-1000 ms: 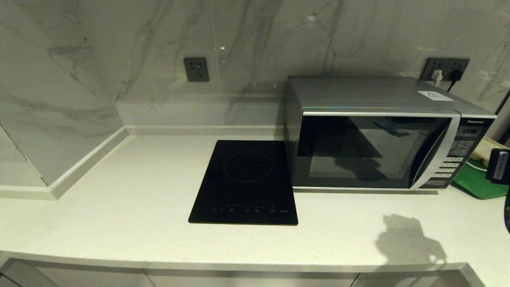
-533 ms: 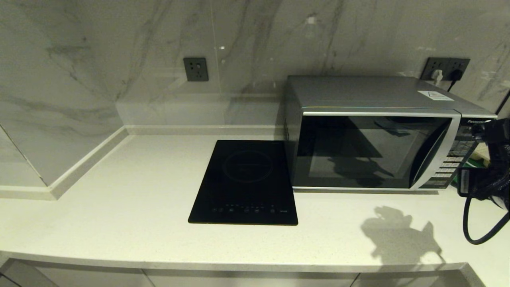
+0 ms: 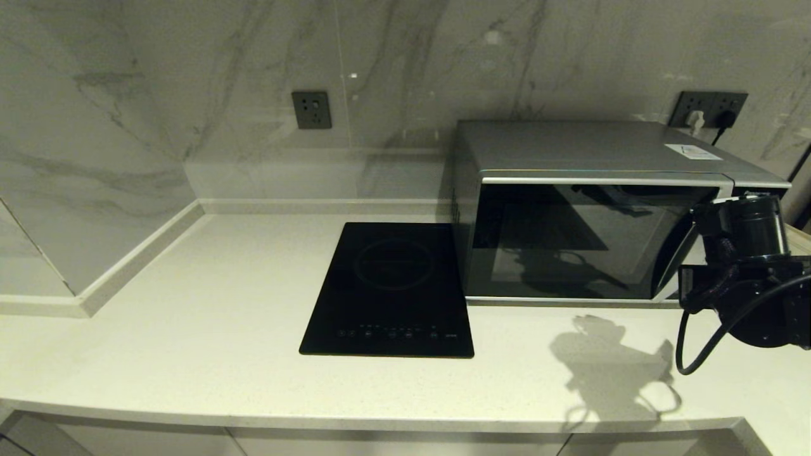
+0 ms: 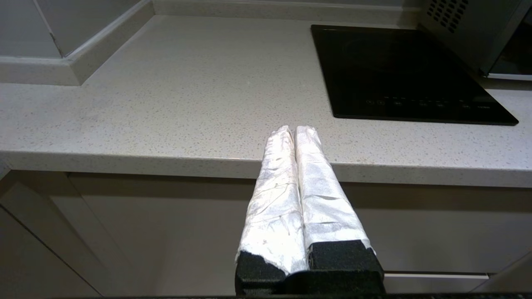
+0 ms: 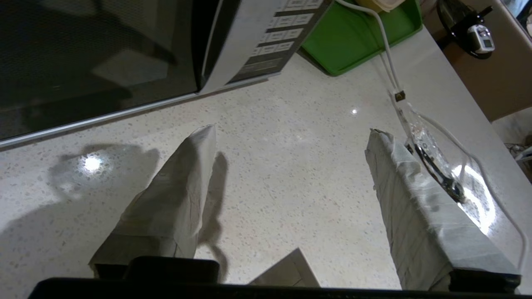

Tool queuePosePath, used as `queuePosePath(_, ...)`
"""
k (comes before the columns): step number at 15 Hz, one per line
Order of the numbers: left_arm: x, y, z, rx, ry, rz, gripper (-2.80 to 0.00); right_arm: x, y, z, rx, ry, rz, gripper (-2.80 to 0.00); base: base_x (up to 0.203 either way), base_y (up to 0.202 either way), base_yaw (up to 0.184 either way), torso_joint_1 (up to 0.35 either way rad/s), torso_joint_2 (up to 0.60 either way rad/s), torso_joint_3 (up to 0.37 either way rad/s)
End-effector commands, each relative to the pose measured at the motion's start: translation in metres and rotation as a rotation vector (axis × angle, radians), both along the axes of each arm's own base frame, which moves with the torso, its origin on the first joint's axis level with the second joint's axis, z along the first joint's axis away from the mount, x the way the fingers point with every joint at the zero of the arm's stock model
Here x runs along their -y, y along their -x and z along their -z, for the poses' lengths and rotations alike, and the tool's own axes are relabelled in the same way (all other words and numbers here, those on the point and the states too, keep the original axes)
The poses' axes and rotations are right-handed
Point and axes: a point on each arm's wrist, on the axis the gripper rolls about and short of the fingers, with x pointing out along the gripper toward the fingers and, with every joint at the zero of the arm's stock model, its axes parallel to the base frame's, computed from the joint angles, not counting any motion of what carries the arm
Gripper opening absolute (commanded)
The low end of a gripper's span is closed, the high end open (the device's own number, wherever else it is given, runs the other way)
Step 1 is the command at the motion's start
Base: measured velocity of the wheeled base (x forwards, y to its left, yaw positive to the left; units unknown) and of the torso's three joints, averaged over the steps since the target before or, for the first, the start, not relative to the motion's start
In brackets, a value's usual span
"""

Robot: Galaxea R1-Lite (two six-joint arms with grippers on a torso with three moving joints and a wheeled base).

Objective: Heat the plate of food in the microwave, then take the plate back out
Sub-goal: Open the microwave oven

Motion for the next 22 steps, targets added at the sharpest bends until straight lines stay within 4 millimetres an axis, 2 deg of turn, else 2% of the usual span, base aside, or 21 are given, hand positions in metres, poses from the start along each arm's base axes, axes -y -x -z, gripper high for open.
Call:
queuePosePath(1, 0.000, 0.000, 0.000, 0.000, 0.002, -0.001, -2.80, -0.004, -0.012, 0.009, -0.023, 0.003, -0.002, 0.00, 0.000, 0.000, 0.000, 0.000, 0.00, 0.000)
queuePosePath(5, 0.000, 0.000, 0.000, 0.000, 0.002, -0.001, -2.80, -0.007, -0.027, 0.003, 0.023, -0.031, -0.002, 0.00, 0.000, 0.000, 0.000, 0.000, 0.00, 0.000)
queuePosePath(12, 0.000, 0.000, 0.000, 0.000, 0.002, -0.001, -2.80, -0.006, -0.062, 0.028, 0.022, -0.075, 0.052, 0.00, 0.000, 0.000, 0.000, 0.000, 0.00, 0.000)
queuePosePath(19, 0.000, 0.000, 0.000, 0.000, 0.001, -0.001, -2.80, 0.031, -0.077, 0.017, 0.076, -0.090, 0.157, 0.00, 0.000, 0.000, 0.000, 0.000, 0.00, 0.000)
queuePosePath(22, 0.000, 0.000, 0.000, 0.000, 0.000, -0.001, -2.80, 0.044, -0.083, 0.020, 0.075, -0.097, 0.183, 0.00, 0.000, 0.000, 0.000, 0.000, 0.00, 0.000)
